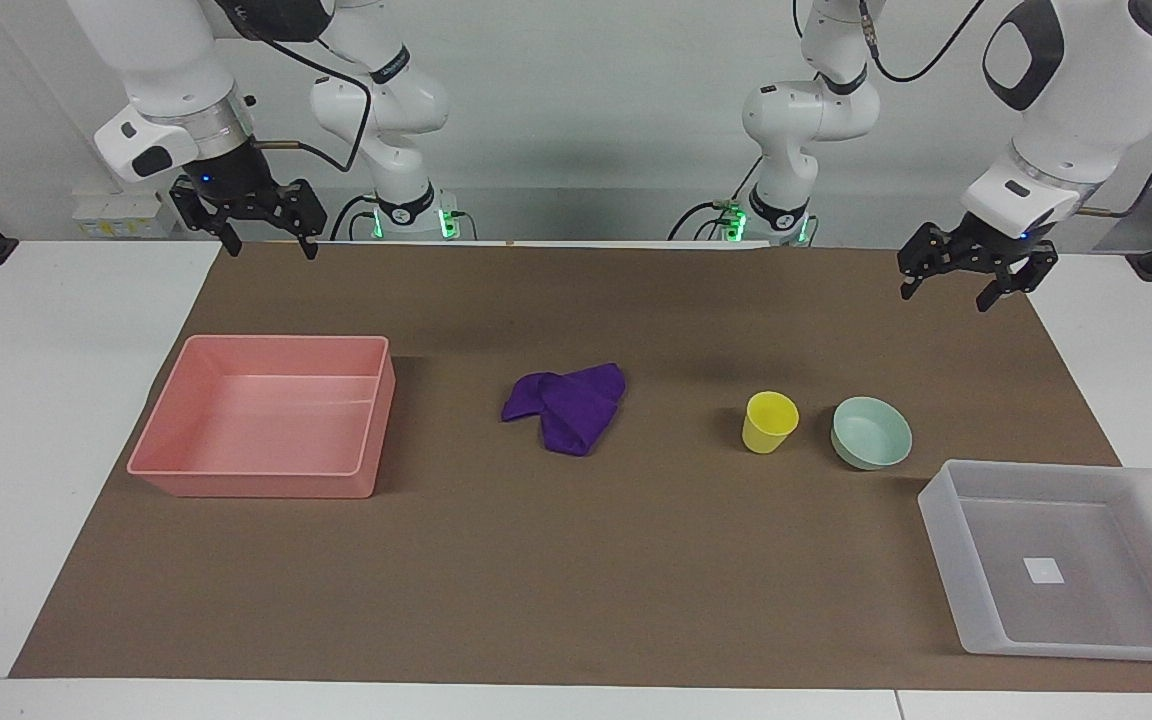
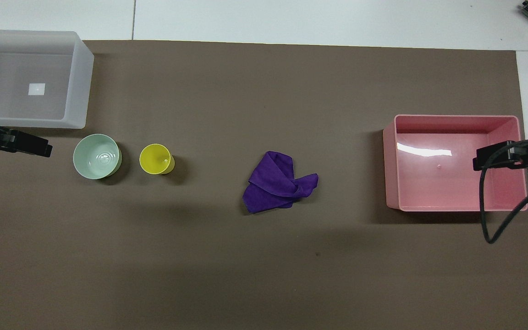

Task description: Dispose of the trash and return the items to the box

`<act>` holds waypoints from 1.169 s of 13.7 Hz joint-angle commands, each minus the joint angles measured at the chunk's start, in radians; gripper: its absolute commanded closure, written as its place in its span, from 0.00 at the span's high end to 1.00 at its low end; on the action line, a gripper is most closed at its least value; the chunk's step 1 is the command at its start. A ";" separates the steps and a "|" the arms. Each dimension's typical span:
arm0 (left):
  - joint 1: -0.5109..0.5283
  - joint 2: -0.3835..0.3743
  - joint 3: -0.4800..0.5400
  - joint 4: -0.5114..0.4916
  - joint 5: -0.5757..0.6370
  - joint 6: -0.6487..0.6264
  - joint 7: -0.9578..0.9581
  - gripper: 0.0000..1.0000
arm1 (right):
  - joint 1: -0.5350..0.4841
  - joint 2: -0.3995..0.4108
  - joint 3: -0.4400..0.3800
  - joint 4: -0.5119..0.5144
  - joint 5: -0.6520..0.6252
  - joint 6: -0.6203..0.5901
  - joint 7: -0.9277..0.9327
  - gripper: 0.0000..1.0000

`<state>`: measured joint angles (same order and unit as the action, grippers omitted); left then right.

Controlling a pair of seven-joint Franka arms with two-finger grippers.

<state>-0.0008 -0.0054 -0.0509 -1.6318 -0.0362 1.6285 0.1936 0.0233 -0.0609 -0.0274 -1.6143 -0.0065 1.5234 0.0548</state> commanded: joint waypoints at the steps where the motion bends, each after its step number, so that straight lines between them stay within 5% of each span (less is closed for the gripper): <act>1: -0.015 -0.018 0.008 -0.008 0.006 -0.009 -0.017 1.00 | -0.008 -0.031 0.001 -0.035 0.003 0.003 -0.020 1.00; 11: -0.009 -0.031 0.010 -0.034 0.006 -0.004 -0.016 1.00 | -0.003 -0.033 0.001 -0.041 0.003 0.011 0.010 1.00; 16: -0.004 -0.042 0.008 -0.095 0.004 0.125 -0.011 1.00 | 0.006 -0.055 0.006 -0.102 0.005 0.085 0.002 1.00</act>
<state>-0.0039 -0.0114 -0.0460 -1.6574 -0.0363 1.6895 0.1924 0.0236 -0.0692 -0.0280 -1.6329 -0.0060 1.5464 0.0553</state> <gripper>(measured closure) 0.000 0.000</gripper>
